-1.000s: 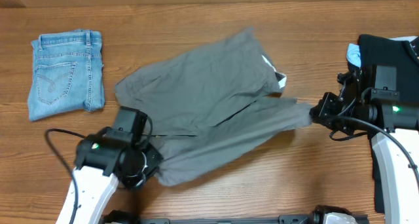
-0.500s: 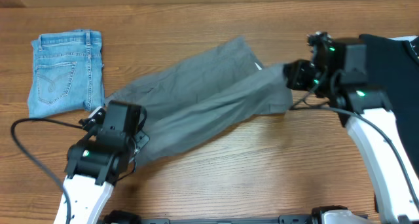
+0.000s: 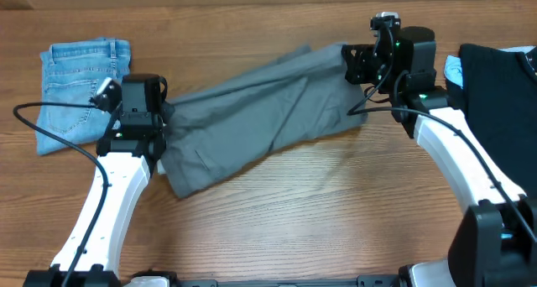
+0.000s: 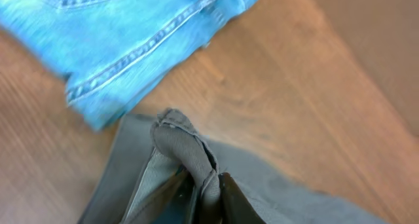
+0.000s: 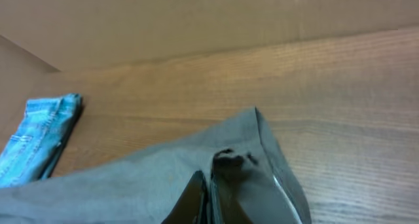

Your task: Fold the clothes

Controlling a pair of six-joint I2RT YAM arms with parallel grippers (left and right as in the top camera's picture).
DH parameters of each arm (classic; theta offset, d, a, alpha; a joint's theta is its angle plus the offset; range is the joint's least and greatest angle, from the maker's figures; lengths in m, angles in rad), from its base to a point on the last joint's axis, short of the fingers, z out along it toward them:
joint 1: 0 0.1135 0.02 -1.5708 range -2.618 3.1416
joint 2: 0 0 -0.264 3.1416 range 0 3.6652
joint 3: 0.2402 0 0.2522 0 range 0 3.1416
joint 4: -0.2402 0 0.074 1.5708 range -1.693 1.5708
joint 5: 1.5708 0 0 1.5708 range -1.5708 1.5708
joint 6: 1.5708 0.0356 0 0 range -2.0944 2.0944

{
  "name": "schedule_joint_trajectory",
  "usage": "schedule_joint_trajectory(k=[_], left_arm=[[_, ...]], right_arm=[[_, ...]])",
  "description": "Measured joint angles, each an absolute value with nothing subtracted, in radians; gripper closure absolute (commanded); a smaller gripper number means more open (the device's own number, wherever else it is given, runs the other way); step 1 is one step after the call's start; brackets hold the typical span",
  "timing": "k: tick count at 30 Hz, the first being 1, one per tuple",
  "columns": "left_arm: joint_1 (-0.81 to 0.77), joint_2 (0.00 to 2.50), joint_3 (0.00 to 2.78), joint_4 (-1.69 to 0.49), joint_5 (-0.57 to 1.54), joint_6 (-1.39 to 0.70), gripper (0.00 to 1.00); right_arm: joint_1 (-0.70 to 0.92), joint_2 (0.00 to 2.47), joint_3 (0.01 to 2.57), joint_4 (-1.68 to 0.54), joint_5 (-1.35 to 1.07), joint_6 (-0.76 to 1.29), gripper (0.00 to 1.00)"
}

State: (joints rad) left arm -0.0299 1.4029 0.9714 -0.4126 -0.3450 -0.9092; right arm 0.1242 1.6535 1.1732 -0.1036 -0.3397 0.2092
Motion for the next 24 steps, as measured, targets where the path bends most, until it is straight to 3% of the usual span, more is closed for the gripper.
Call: schedule_joint_trajectory(k=[6, 7, 9, 10, 13, 18, 19, 21, 22, 23, 24], left_arm=[[-0.001, 1.568, 0.972, -0.287, -0.350, -0.860, 0.88], [0.000, 1.594, 0.972, -0.276, -0.350, -0.856, 0.80], [0.004, 1.633, 0.972, -0.269, -0.350, -0.850, 0.50], [0.009, 1.646, 0.972, -0.270, -0.350, -0.835, 0.40], [0.054, 1.663, 0.973, -0.289, -0.361, -0.772, 0.32], [0.101, 1.663, 1.106, -0.472, -0.336, -0.636, 0.05], [0.108, 1.663, 1.180, -0.518, -0.337, -0.604, 0.06], [0.112, 1.659, 1.301, -0.592, -0.337, -0.564, 0.12], [0.112, 1.651, 1.364, -0.640, -0.332, -0.546, 0.23], [0.112, 1.644, 1.387, -0.665, -0.318, -0.541, 0.44], [0.111, 1.638, 1.420, -0.743, -0.262, -0.528, 0.49]], right_arm=[[0.134, 1.840, 1.173, 0.067, -0.344, 0.209, 0.96], [0.134, 1.857, 1.173, 0.092, -0.345, 0.209, 0.96], [0.134, 1.885, 1.173, 0.136, -0.351, 0.209, 0.35], [0.134, 1.892, 1.173, 0.142, -0.349, 0.210, 0.00], [0.121, 1.903, 1.174, 0.101, -0.300, 0.208, 0.00], [0.052, 1.892, 1.177, -0.054, -0.284, 0.208, 0.00], [0.022, 1.868, 1.176, -0.120, -0.281, 0.209, 0.00], [-0.031, 1.800, 1.178, -0.270, -0.298, 0.208, 0.00], [-0.055, 1.769, 1.178, -0.313, -0.311, 0.209, 0.00], [-0.070, 1.753, 1.184, -0.360, -0.328, 0.209, 0.00], [-0.077, 1.745, 1.185, -0.425, -0.351, 0.206, 0.00]])
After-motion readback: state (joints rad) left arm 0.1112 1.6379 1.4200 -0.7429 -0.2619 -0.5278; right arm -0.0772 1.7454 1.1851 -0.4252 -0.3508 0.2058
